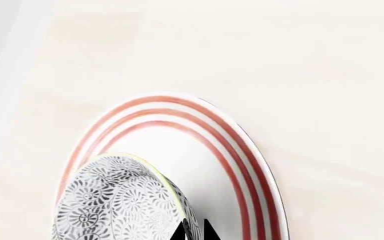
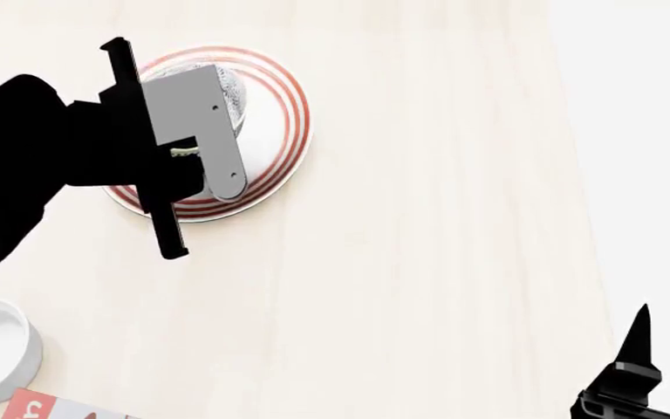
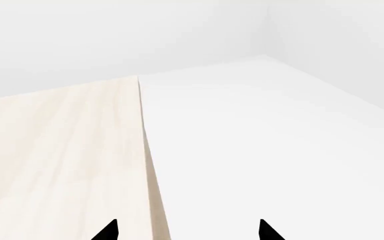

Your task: Pick the akita bowl next to the ramekin and place it on the plate.

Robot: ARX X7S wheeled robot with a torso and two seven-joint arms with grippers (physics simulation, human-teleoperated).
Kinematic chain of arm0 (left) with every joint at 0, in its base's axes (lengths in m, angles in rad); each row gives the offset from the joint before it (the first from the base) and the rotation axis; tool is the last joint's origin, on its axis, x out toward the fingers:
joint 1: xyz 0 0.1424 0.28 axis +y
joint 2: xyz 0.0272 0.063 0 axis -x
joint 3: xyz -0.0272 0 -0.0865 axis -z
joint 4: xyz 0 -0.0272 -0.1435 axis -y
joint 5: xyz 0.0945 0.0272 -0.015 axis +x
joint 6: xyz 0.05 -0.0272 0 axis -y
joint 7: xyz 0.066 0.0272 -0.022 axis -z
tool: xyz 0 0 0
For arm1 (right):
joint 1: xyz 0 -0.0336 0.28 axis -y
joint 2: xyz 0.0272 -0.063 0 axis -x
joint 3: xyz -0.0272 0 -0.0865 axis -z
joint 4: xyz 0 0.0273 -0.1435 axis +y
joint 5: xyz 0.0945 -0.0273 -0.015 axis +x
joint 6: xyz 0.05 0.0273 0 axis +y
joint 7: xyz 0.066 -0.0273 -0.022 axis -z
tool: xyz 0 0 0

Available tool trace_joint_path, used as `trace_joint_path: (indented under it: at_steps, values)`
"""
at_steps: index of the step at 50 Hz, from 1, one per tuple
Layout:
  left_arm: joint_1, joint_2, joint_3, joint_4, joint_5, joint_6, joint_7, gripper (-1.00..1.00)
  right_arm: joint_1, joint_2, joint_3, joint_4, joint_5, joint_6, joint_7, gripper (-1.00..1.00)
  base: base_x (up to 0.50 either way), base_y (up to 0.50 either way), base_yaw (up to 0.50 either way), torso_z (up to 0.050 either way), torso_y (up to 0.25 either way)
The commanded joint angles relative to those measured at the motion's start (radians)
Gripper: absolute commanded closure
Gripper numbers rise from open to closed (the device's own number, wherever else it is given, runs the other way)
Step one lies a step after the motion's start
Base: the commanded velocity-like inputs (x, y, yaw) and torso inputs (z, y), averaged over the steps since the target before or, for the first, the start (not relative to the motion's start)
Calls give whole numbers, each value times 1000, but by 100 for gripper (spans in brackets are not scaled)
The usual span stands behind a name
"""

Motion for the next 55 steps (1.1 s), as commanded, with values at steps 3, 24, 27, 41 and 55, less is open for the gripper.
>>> trace_joint_path:
  at_steps: [3,24,27,41,55]
  values:
    - [-3,10,-7,-27,7,16,-4,100,2,-1,-3,11,-2,-9,-4,-100,0,0,0,0,0]
    - [5,7,4,-19,23,8,-23,-100,0,0,-8,16,-6,-16,-4,-100,0,0,0,0,0]
    - [5,13,6,-36,33,23,-32,-100,-1,2,-7,9,-3,-11,0,-100,0,0,0,0,0]
    - [6,2,2,-14,33,12,-45,-100,-2,5,-9,3,0,-7,6,-100,0,0,0,0,0]
    - [-13,-24,-13,48,22,-22,-52,-100,2,2,-11,19,-4,-19,3,-100,0,0,0,0,0]
